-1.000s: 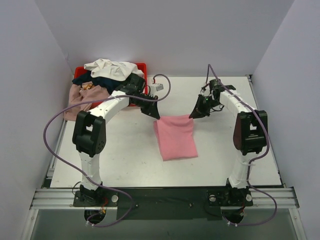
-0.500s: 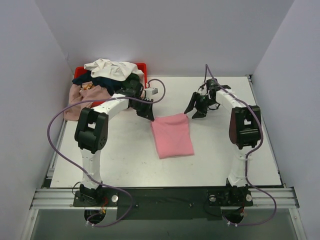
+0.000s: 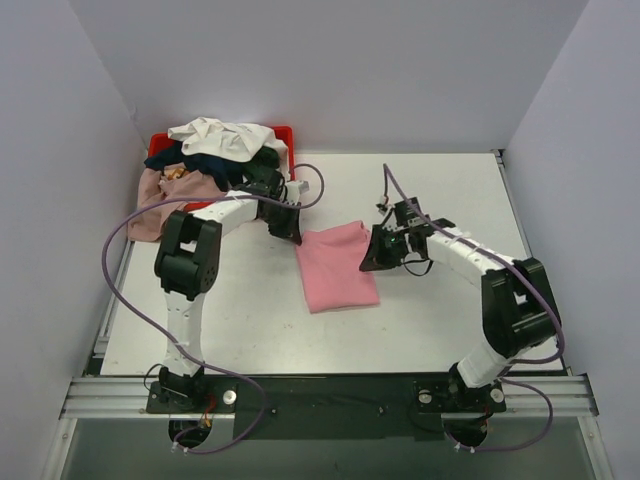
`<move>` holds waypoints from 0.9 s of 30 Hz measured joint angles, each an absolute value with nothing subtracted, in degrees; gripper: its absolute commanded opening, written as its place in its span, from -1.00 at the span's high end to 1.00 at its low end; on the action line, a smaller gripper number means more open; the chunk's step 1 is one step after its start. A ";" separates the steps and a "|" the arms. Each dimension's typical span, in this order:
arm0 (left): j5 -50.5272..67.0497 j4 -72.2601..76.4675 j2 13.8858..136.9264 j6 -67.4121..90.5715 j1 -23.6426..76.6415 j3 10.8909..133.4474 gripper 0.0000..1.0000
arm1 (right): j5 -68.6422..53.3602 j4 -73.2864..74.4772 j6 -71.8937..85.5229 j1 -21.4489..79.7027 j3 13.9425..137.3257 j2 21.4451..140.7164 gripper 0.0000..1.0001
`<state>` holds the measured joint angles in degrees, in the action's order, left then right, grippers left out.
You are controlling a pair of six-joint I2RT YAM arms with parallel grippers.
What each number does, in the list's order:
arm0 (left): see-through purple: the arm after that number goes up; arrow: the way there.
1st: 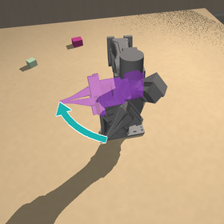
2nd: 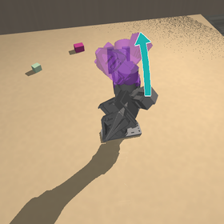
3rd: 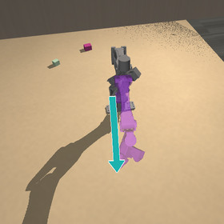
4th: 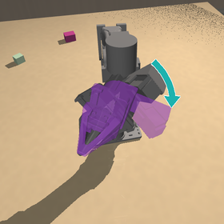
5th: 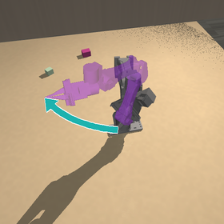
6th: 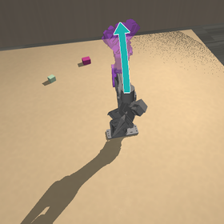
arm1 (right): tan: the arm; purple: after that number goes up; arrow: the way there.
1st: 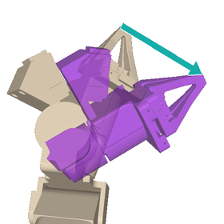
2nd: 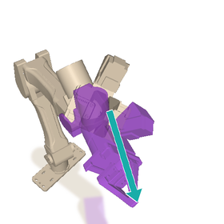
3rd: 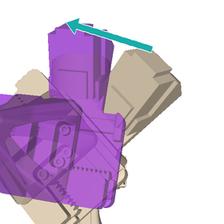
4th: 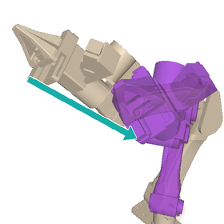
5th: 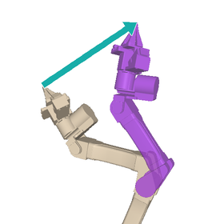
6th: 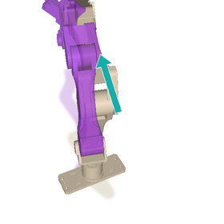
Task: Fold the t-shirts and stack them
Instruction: Smooth out wrinkles on the folded tshirt
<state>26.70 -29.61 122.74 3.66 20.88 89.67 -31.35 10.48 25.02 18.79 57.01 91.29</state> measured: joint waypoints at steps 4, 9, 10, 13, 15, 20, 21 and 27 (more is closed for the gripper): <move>24.38 -29.80 124.44 3.22 20.91 92.82 0.53 | -31.97 7.33 25.65 21.58 54.24 96.44 1.00; 20.99 -29.78 126.10 2.20 20.86 98.80 0.29 | -32.53 6.17 26.48 21.41 50.98 100.14 1.00; 20.58 -29.76 126.30 2.02 20.86 99.88 0.18 | -32.42 6.20 26.41 21.47 50.98 100.01 1.00; 19.92 -29.98 126.43 1.04 20.88 102.41 0.05 | -32.27 7.18 25.69 21.80 51.24 99.48 1.00; 19.99 -30.37 126.32 0.38 20.88 103.50 0.05 | -31.94 9.63 25.15 21.80 52.84 98.72 1.00; 22.52 -33.61 123.31 -1.61 21.04 103.28 0.17 | -31.73 12.21 24.84 21.63 63.70 96.86 1.00; 23.03 -34.09 122.50 -1.72 21.08 102.78 0.24 | -31.73 11.81 24.88 21.52 65.08 96.92 1.00; 27.88 -35.35 111.94 -0.43 23.27 91.57 0.32 | -32.16 9.19 26.57 20.82 79.00 106.78 1.00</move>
